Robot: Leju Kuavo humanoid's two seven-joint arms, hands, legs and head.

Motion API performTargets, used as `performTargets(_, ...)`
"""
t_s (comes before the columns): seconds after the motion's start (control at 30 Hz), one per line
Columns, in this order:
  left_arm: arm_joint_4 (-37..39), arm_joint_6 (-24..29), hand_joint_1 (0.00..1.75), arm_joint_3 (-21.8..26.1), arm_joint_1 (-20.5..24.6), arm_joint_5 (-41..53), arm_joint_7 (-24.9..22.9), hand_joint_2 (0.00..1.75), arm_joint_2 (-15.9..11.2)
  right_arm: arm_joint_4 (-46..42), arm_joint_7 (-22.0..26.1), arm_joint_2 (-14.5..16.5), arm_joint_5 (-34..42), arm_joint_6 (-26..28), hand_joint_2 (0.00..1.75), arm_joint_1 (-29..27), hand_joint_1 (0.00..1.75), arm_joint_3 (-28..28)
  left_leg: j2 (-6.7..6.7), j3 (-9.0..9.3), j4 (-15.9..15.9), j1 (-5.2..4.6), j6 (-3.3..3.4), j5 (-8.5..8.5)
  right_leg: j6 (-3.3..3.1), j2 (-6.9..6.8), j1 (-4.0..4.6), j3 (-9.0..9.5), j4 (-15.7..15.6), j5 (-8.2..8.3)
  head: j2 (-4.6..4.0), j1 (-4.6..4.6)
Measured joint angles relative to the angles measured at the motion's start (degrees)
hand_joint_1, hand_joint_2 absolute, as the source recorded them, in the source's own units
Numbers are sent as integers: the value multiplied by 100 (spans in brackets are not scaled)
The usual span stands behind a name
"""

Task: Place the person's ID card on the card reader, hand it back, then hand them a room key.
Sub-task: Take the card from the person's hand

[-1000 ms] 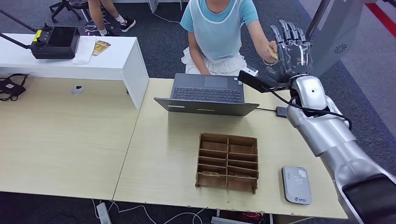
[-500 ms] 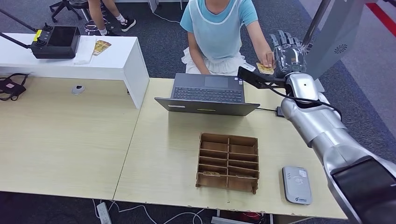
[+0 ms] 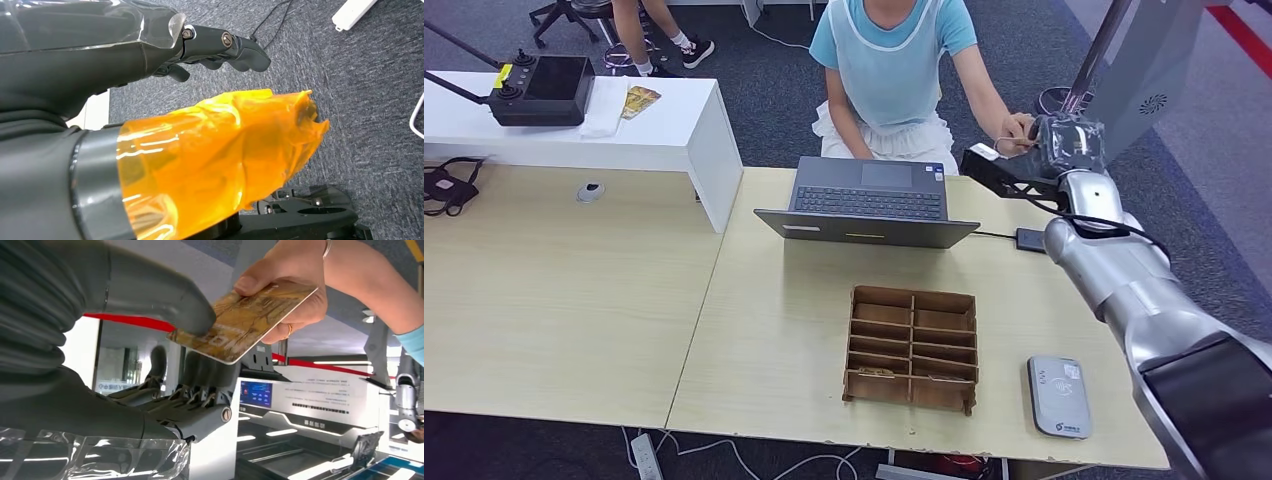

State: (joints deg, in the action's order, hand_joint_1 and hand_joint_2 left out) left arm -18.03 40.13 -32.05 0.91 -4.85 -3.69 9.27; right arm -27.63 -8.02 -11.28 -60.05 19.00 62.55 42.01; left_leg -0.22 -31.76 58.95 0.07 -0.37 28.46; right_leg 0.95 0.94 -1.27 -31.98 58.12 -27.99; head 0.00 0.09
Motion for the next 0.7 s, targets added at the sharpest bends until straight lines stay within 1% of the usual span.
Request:
performTargets(0.27, 0, 0, 0, -4, 0, 0, -2, 0, -3, 119, 78, -23, 215, 185, 175, 0, 175, -7, 0, 0, 0, 0, 0, 0, 0, 0, 0, 0, 0, 0, 0, 0)
performTargets(0.37, 0, 0, 0, -6, 0, 0, -2, 0, -6, 139, 195, -22, 515, 337, 175, -6, 175, -72, 0, 0, 0, 0, 0, 0, 0, 0, 0, 0, 0, 0, 0, 0)
performTargets(0.5, 0, 0, 0, -18, 1, 0, -2, 0, -5, 143, 438, -20, 1028, 600, 175, -59, 175, -301, 0, -1, 0, 0, 0, 0, 0, -1, 0, 0, 0, 0, 0, -1)
performTargets(0.63, 0, 0, 0, -53, 2, 0, -2, 0, -5, 140, 553, -19, 1238, 691, 175, -114, 175, -485, 0, -1, 0, 0, 0, 0, 0, -1, 0, 0, 0, 0, 0, 0)
performTargets(0.7, 0, 0, 0, -72, 1, 0, -2, 0, -4, 127, 712, -14, 1511, 745, 175, -154, 175, -601, -1, -1, 0, 0, 0, 0, 0, -1, 0, 0, 0, 0, 0, 0)
